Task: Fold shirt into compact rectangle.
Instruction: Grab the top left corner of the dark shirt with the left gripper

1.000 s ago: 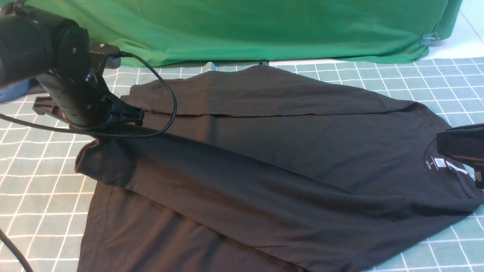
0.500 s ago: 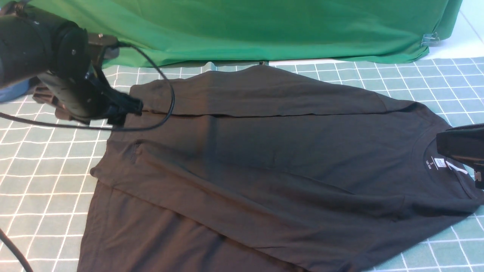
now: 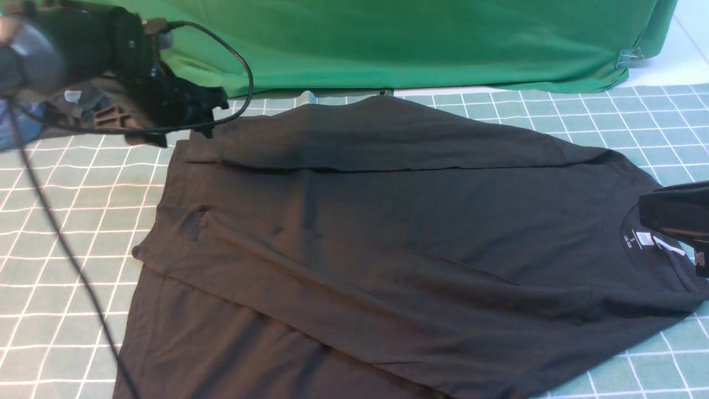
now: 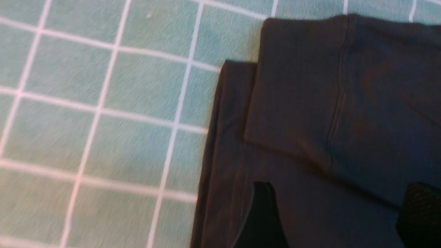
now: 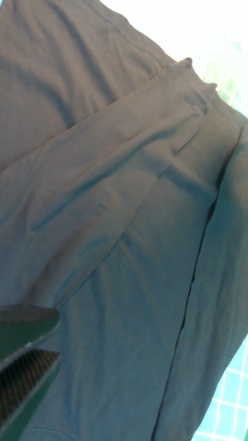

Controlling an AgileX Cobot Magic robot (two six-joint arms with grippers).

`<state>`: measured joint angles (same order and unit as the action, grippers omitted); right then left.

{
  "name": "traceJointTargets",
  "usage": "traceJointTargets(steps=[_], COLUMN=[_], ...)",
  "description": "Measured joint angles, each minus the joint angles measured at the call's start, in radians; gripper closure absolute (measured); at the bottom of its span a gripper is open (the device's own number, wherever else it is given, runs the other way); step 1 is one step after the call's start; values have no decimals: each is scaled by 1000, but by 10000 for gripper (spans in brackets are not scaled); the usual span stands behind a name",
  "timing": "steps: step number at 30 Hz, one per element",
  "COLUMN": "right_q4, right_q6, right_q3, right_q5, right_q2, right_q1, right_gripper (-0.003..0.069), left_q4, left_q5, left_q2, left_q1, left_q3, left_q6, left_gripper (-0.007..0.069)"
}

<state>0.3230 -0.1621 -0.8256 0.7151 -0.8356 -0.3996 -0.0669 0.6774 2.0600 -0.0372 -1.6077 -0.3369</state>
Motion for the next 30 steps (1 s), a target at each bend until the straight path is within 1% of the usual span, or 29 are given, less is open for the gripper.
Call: traceJointTargets(steps=[8, 14, 20, 23, 25, 29, 30], right_q4=[0, -1, -2, -2, -2, -2, -2], right_q6=[0, 0, 0, 0, 0, 0, 0], right_q3=[0, 0, 0, 0, 0, 0, 0], right_q5=[8, 29, 30, 30, 30, 30, 30], right_q2=[0, 0, 0, 0, 0, 0, 0], right_q1=[0, 0, 0, 0, 0, 0, 0], right_gripper=[556, 555, 552, 550, 548, 545, 545], left_q4=[5, 15, 8, 8, 8, 9, 19], left_q5=[34, 1, -1, -1, -1, 1, 3], left_q2=[149, 187, 211, 211, 211, 211, 213], left_q1=[18, 19, 19, 19, 19, 18, 17], left_q3=[-141, -155, -163, -163, -163, -163, -163], left_q6=[0, 0, 0, 0, 0, 16, 23], left_gripper=[172, 172, 173, 193, 243, 411, 500])
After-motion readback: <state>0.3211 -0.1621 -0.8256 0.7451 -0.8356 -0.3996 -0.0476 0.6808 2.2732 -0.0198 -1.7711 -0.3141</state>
